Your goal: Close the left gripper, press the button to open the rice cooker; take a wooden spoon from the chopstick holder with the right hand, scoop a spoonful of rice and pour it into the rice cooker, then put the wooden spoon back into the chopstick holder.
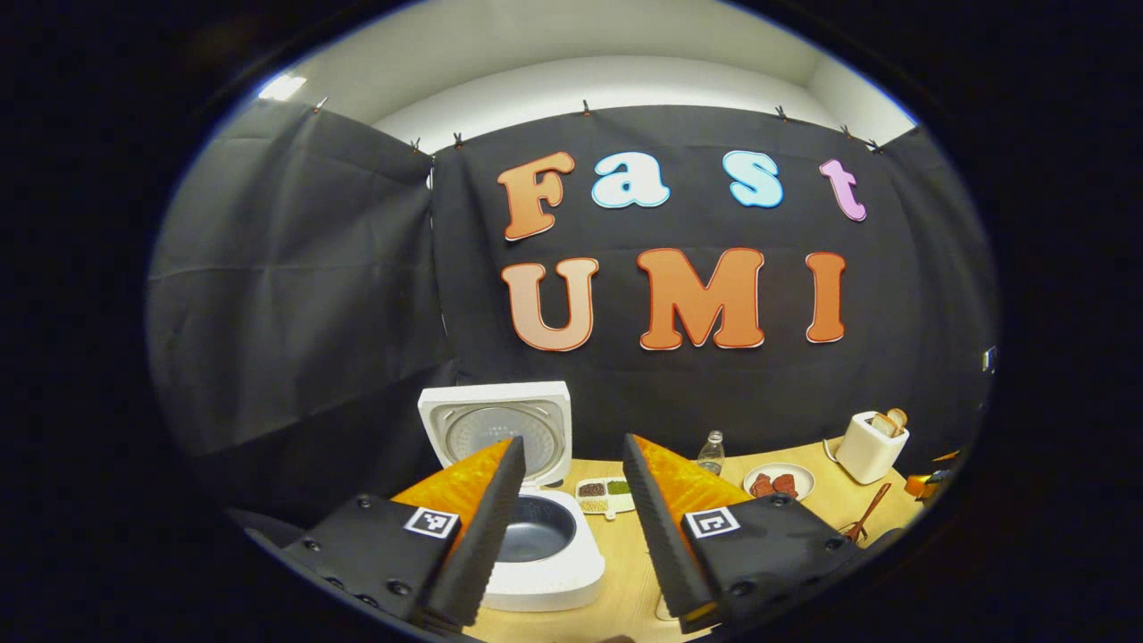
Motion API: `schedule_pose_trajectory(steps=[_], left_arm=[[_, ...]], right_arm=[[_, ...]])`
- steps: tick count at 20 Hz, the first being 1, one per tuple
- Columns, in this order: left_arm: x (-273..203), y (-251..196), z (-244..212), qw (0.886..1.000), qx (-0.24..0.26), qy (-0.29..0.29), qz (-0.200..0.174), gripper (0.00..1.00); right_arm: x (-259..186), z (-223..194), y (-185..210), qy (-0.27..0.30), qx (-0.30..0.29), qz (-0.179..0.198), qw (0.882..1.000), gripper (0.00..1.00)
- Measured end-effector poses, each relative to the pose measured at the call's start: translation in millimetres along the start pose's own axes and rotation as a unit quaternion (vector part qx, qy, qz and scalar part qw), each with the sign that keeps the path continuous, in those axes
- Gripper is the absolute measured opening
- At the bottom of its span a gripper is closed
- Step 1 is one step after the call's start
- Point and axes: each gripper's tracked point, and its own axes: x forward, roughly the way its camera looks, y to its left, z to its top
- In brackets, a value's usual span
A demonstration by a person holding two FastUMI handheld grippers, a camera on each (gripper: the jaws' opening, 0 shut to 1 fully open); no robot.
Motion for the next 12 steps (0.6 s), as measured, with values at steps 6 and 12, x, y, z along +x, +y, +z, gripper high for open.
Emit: schedule_pose_trajectory(steps=[6, 12], left_arm=[[-36, -29, -10, 0.999, 0.046, 0.005, 0.028, 0.97], [-66, -32, -21, 0.996, 0.061, 0.023, 0.064, 0.97]], right_arm=[[63, -35, 7, 0.076, 0.011, 0.050, 0.996, 0.93], [109, -58, 14, 0.138, 0.091, 0.072, 0.984, 0.68]])
